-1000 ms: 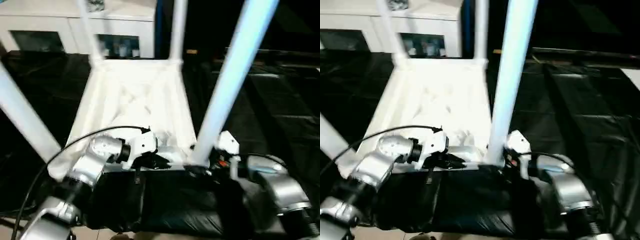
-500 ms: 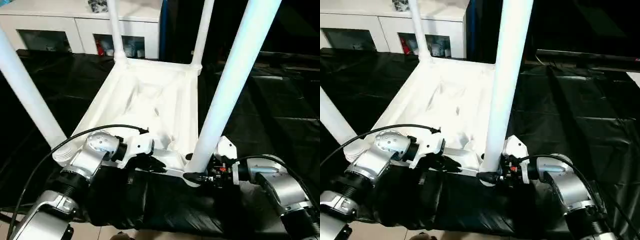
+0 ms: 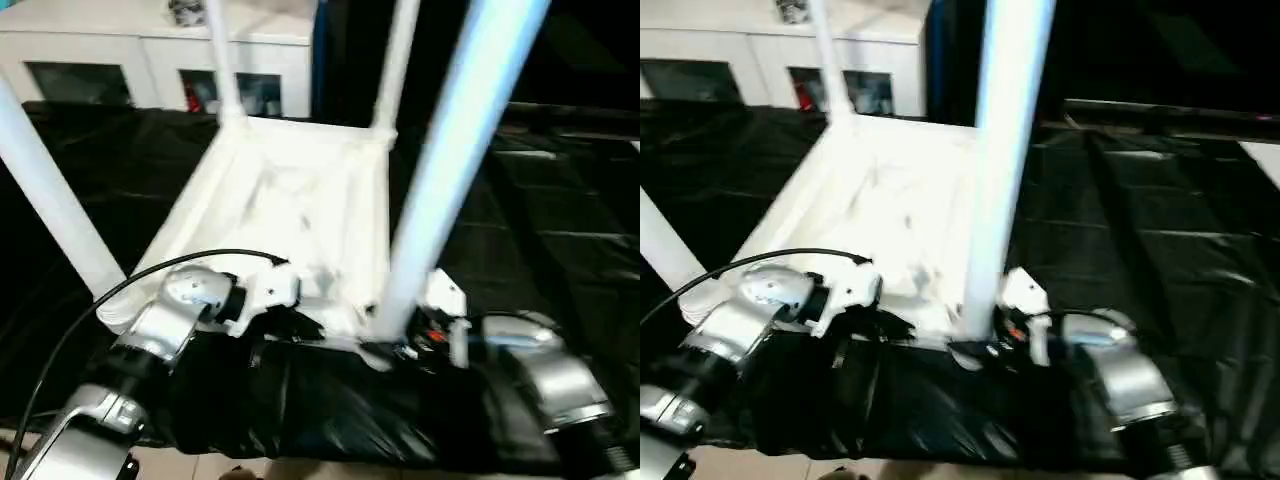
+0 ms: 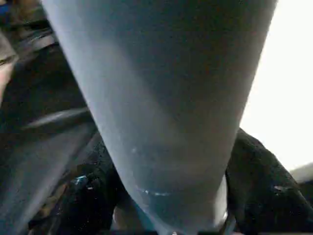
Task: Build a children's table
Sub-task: Rotate leg to tighten
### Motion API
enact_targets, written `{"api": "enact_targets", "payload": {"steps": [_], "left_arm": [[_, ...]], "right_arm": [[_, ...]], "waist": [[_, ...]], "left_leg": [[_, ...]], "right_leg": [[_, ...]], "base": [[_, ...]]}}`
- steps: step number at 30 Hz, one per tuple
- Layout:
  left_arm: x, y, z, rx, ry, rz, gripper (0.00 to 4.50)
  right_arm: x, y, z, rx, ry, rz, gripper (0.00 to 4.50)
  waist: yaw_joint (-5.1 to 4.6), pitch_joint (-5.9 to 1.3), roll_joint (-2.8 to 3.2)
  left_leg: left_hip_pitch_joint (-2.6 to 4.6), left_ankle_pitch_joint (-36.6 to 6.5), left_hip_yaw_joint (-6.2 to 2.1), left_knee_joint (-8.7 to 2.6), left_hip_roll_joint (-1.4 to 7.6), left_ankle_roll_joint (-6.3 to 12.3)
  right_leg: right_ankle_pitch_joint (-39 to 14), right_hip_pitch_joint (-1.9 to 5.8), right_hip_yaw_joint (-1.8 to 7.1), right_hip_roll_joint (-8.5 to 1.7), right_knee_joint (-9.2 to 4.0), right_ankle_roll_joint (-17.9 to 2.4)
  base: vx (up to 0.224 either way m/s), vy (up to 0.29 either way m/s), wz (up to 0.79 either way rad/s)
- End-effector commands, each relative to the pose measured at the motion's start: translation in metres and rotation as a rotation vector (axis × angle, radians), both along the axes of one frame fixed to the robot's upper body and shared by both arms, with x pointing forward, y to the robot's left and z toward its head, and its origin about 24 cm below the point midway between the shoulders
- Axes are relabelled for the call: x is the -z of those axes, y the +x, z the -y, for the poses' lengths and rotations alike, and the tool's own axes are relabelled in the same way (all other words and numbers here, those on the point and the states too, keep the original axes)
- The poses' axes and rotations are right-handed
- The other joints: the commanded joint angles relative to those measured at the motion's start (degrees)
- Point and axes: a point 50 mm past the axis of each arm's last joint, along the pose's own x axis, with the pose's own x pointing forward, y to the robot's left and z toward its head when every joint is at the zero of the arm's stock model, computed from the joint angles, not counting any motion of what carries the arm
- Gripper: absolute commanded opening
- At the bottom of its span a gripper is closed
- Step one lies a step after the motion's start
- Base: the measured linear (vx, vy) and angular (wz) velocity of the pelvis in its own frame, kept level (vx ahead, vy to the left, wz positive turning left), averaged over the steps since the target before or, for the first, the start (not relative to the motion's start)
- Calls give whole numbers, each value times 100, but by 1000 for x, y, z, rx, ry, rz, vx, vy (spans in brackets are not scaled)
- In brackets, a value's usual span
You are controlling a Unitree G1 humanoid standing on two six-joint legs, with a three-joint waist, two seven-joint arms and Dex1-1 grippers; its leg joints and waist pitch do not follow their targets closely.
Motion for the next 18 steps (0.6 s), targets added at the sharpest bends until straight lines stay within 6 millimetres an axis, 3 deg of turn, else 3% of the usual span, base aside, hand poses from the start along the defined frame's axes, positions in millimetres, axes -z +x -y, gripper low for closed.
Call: {"api": "enact_targets", "payload": {"steps": [1,2,5,6,8,13,15,18], "left_arm": [[-9,1,30,-40,-87,67,0],[-8,0,35,-52,-95,67,0],[-6,-3,46,-70,-111,64,0],[-4,-5,57,-89,-120,65,0],[-3,-7,71,-118,-126,72,0],[-2,-8,85,-162,-134,81,0],[-4,-10,91,-174,-136,91,0],[-4,-11,90,-162,-134,99,0]], "right_arm": [[12,1,-25,71,10,-47,260],[13,3,-26,126,17,-51,260],[15,6,-32,209,40,-57,259],[16,7,-38,269,59,-63,259],[19,11,-46,368,40,-64,259],[24,20,-51,524,-2,-77,259],[22,24,-56,548,-12,-48,312],[19,23,-55,531,18,-52,330]], "waist": [[11,-298,-18],[-20,-296,-21],[-47,-292,-10],[-45,-292,39],[-69,-280,22],[-118,-271,49],[-153,-270,60],[-159,-296,70]], "left_leg": [[3,-2011,-38,-439,79,-79],[-1,-2090,-60,-451,72,-108],[59,-2282,-51,-437,70,-83],[89,-2376,-47,-434,67,-90],[98,-2495,-52,-442,61,-123],[114,-2766,-89,-449,31,-153],[108,-2824,-99,-457,36,-132],[82,-2715,-96,-478,48,-68]], "right_leg": [[-2533,251,152,-205,-494,-830],[-2728,257,138,-206,-522,-724],[-2771,200,153,-197,-581,-699],[-2712,173,163,-188,-584,-736],[-2780,161,147,-169,-603,-708],[-3223,144,105,-170,-672,-481],[-3193,145,96,-165,-689,-455],[-2800,182,106,-159,-663,-556]], "base": [[0,0,0],[0,0,0],[0,0,0],[0,0,0],[0,0,0],[0,0,0],[0,0,0],[0,0,0]]}}
